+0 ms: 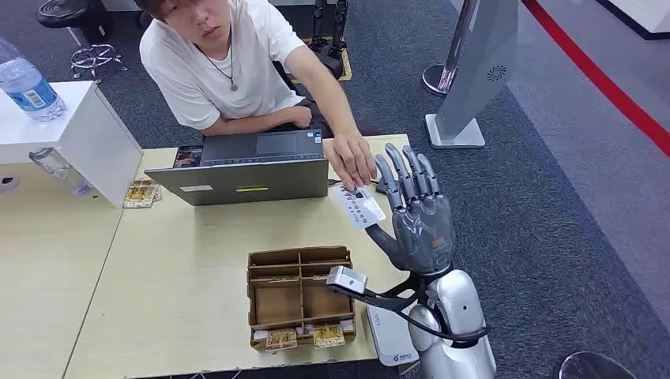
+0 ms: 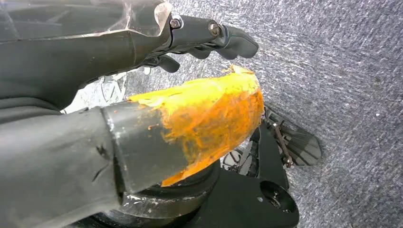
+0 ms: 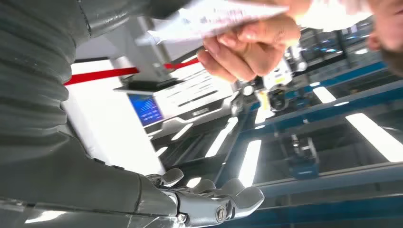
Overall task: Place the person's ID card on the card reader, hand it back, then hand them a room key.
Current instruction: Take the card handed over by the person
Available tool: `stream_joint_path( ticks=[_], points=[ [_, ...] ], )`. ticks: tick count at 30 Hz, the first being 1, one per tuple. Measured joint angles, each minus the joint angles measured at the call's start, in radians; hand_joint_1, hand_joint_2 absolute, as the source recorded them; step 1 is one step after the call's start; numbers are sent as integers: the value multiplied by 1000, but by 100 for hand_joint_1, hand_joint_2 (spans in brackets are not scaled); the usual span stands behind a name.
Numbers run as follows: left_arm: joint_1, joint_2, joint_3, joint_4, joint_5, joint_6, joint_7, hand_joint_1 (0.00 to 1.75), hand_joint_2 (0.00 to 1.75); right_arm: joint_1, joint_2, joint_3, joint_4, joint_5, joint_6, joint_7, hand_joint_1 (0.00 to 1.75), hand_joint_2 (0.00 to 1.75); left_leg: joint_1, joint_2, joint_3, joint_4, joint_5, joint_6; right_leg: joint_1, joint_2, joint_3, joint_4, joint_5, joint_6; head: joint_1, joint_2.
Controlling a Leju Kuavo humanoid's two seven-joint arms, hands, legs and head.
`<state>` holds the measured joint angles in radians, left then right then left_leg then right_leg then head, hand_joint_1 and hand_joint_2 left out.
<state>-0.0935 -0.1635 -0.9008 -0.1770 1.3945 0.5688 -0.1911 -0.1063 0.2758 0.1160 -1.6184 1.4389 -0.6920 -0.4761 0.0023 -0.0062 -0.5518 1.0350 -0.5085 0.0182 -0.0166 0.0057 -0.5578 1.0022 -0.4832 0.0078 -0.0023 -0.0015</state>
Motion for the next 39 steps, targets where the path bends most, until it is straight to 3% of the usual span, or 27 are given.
stream_joint_path(
  ticks=[5, 11, 15, 18, 23, 39],
  points=[
    [0, -2, -5, 0, -5, 2, 6, 0, 0, 2, -2, 4, -20, 45, 0, 92, 0, 175, 0, 0, 0, 0, 0, 0, 0, 0, 0, 0, 0, 0, 0, 0],
    [-5, -14, -20, 0, -22, 5, 7, 0, 0, 5, -19, 64, -57, 110, 0, 279, 0, 175, 0, 0, 0, 0, 0, 0, 0, 0, -1, 0, 0, 0, 0, 0],
    [-10, -18, -23, 0, -20, 6, 0, 0, 0, 8, -44, 109, -75, 114, 0, 350, 175, 175, 0, 0, 0, 0, 0, 0, 0, 0, 0, 0, 0, 0, 0, 0],
    [-12, -18, -23, 0, 0, 9, -12, 0, 0, 5, -74, 150, -85, 112, 0, 404, 175, 175, 0, 0, 0, 0, 0, 0, 0, 0, 0, 0, 0, 0, 0, 0],
    [-11, -13, -23, 0, 17, 5, -8, 0, 0, -4, -103, 212, -87, 106, 0, 414, 175, 175, 0, 0, 0, 0, 0, 0, 0, 0, 0, 0, 0, 0, 0, 0],
    [-14, -20, -23, 0, 1, -13, -11, 0, 0, -2, -124, 265, -99, 112, 0, 465, 175, 175, 0, 0, 0, 0, 0, 0, 0, 0, 0, 0, 0, 0, 0, 0]
  ],
)
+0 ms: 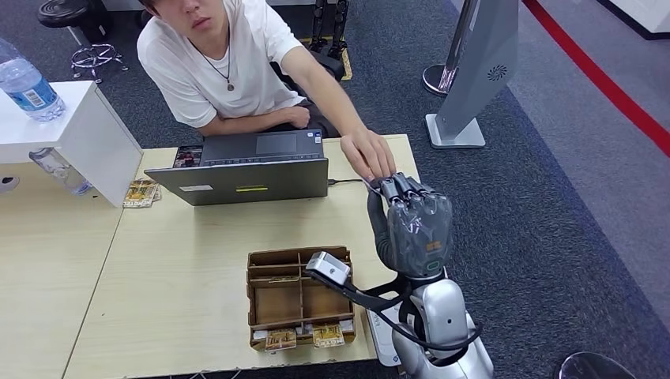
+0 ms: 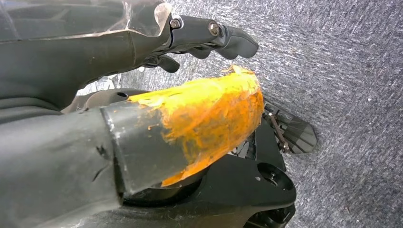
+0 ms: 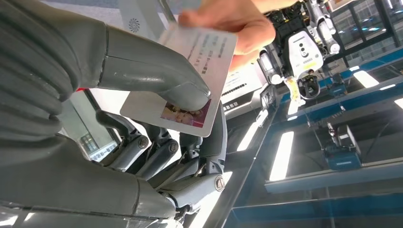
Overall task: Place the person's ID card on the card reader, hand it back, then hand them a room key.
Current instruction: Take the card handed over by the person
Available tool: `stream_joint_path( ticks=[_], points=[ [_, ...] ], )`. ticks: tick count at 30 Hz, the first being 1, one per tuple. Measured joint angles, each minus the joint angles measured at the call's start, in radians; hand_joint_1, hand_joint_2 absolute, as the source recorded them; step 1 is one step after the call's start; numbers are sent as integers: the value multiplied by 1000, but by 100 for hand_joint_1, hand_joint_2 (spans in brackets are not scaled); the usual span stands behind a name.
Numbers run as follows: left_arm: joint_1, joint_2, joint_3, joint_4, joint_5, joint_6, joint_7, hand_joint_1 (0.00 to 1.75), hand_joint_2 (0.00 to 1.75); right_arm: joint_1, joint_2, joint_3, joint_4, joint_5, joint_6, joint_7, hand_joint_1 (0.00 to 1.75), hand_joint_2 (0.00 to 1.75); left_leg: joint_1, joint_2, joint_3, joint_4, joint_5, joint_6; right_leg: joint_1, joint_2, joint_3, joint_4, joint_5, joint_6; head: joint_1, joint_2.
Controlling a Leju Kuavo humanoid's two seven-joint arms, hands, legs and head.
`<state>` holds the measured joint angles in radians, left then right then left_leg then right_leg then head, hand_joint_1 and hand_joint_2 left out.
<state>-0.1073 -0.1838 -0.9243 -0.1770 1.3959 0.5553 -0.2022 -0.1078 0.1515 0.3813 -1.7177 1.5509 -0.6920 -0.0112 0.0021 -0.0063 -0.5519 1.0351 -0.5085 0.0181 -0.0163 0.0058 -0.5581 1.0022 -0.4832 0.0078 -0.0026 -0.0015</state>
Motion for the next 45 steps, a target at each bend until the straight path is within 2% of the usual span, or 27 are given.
stream_joint_path(
  ticks=[3, 6, 10, 14, 17, 23, 31, 38, 45],
  points=[
    [-1, -1, 0, 0, 2, 2, -2, 0, 0, 12, -3, 1, -7, -10, 0, -2, 175, 175, 0, 0, 0, 0, 0, 0, 0, 0, 0, 0, 0, 0, 0, 0],
    [0, 0, 0, 0, 14, -5, -9, 0, 0, 31, -5, -6, -10, -49, 0, -55, 175, 175, 0, 0, 0, 0, 0, 0, 0, 0, 0, 0, 0, 0, 0, 0],
    [0, 1, 0, 0, 16, -10, -9, 0, 0, 81, 10, -60, -11, -133, 0, -235, 175, 175, 0, 0, 0, 0, 0, 0, 0, 0, 0, 0, 0, 0, 0, 0],
    [0, 1, 0, 0, 16, -10, -11, 0, 0, 140, 60, -151, -4, -241, 0, -435, 175, 175, 0, 0, 0, 0, 0, 0, 0, 0, 0, 0, 0, 0, 0, 0],
    [2, 2, 0, 0, 28, -11, -24, 0, 0, 173, 92, -218, 24, -330, 0, -506, 175, 175, 0, 0, 0, 0, 0, 0, 0, 0, 0, 0, 0, 0, 0, 0],
    [10, 10, 0, 2, 47, -4, -25, 0, 0, 227, 85, -266, 81, -548, 0, -485, 175, 175, 0, 0, 0, 0, 0, 0, 0, 0, 0, 0, 0, 0, 0, 0],
    [16, 20, 0, 6, 62, 1, -33, 0, 0, 261, -34, -221, 140, -844, 1, -381, 175, 175, -1, 0, 0, 0, 0, 0, 0, 0, 0, -1, 0, 0, 0, 0],
    [17, 24, 1, 6, 72, 0, -40, 0, 0, 277, -103, -189, 163, -955, 14, -368, 175, 175, 0, 0, 0, 0, 0, 0, 0, 0, 0, 0, 0, 0, 0, 0],
    [17, 24, 2, 6, 73, 0, -51, 0, 0, 301, -151, -182, 174, -1134, 102, -380, 175, 175, 0, 0, 0, 0, 0, 0, 0, 0, 0, 0, 0, 0, 0, 0]
  ],
)
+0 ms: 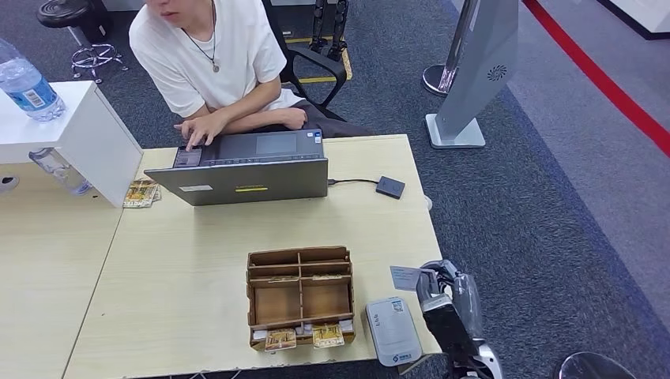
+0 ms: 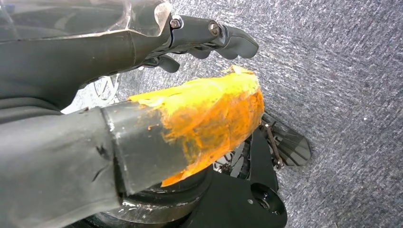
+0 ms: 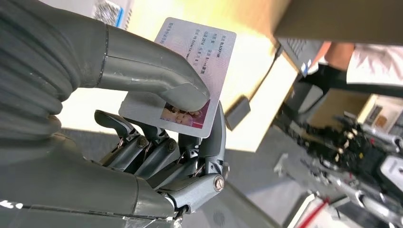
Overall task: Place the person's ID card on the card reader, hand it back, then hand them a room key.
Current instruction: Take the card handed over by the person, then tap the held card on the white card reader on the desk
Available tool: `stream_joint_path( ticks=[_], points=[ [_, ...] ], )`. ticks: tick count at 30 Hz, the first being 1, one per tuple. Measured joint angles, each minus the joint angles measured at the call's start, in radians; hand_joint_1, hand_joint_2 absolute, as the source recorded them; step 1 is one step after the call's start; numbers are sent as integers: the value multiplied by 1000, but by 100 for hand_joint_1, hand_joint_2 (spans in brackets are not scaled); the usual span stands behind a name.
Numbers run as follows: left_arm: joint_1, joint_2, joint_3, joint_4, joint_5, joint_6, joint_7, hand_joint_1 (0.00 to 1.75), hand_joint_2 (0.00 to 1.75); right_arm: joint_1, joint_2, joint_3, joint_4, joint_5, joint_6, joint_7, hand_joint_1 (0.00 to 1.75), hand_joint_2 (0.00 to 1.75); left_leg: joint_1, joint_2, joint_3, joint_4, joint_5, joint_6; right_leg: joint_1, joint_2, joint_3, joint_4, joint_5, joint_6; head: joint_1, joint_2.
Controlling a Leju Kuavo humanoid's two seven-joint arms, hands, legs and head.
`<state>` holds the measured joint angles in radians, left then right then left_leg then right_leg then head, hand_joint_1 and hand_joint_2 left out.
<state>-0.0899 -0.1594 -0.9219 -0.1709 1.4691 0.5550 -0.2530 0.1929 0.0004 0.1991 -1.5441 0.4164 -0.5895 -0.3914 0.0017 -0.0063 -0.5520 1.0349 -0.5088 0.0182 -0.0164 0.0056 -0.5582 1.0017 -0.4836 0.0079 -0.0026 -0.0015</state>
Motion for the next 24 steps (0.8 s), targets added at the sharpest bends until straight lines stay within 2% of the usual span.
stream_joint_path(
  ticks=[5, 11, 24],
  points=[
    [0, 1, 0, 0, 0, -1, -6, 0, 0, 14, -36, 0, 13, -100, 117, 4, 175, 175, 0, 0, 0, 0, 0, 0, 0, 0, 0, 0, 0, 0, 0, 0],
    [0, 3, 1, 0, 0, -4, -6, 0, 0, 30, -75, 0, 38, -159, 212, 11, 175, 175, 0, 0, 0, 0, 0, 0, 0, 0, 0, 0, 0, 0, 0, 0],
    [1, 2, 1, 0, 0, -19, 16, 0, 0, 74, -161, 8, 49, -186, 320, 64, 175, 175, 0, 0, 0, 0, 0, 0, 0, 0, 0, 0, 0, 0, 0, 0]
  ],
)
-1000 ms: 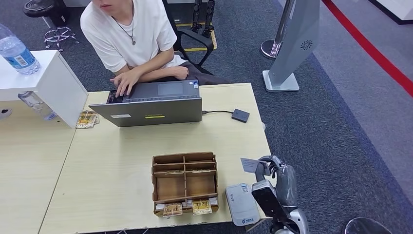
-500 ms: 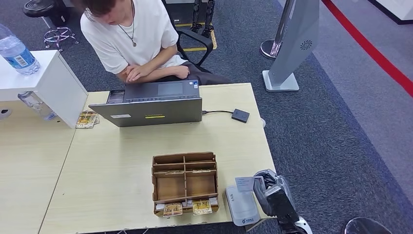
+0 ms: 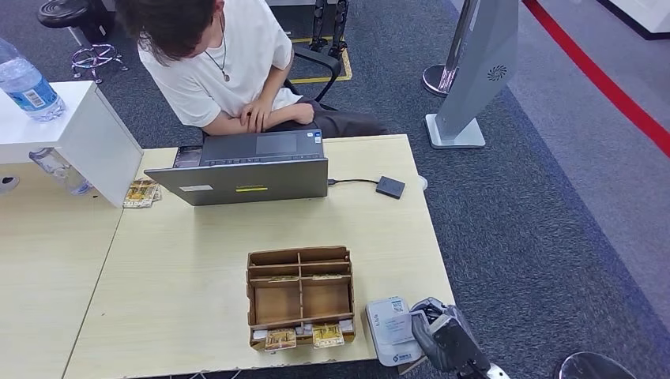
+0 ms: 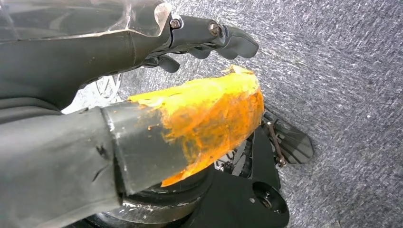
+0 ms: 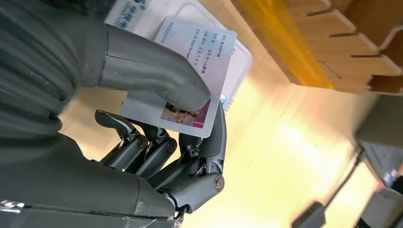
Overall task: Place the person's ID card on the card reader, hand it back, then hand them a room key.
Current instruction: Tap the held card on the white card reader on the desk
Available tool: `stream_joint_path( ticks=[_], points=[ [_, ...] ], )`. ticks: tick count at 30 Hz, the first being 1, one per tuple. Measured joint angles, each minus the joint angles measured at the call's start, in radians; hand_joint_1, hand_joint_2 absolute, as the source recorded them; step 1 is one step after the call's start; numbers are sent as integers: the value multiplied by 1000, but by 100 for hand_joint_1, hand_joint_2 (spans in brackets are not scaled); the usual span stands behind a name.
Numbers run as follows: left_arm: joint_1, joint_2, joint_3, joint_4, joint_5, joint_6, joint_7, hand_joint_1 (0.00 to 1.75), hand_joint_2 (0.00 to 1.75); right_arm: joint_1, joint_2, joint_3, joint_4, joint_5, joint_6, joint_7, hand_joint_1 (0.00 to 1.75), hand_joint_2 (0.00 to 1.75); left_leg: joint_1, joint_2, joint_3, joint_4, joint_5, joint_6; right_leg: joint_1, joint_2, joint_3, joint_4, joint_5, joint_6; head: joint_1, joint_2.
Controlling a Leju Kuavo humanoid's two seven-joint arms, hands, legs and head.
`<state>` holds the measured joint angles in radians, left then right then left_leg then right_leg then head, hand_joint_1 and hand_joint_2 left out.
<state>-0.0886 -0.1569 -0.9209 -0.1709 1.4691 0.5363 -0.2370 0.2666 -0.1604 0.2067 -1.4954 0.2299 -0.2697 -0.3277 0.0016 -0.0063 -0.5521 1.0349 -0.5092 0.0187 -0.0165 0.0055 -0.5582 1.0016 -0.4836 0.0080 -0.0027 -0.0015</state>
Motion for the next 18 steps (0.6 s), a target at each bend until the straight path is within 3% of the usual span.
stream_joint_path(
  ticks=[11, 18],
  points=[
    [1, -11, 0, 0, 0, -4, 17, 0, 0, 10, -50, 54, 0, 62, -3, 68, 175, 175, 0, 0, 0, 0, 0, 0, 0, 0, 0, 0, 0, 0, 0, 0],
    [0, -15, 0, 0, -1, -8, 25, 0, 0, -9, -52, 106, 9, 132, -78, 109, 175, 175, 0, 0, 0, 0, 0, 0, 0, 0, 0, 0, 0, 0, 0, 0]
  ],
)
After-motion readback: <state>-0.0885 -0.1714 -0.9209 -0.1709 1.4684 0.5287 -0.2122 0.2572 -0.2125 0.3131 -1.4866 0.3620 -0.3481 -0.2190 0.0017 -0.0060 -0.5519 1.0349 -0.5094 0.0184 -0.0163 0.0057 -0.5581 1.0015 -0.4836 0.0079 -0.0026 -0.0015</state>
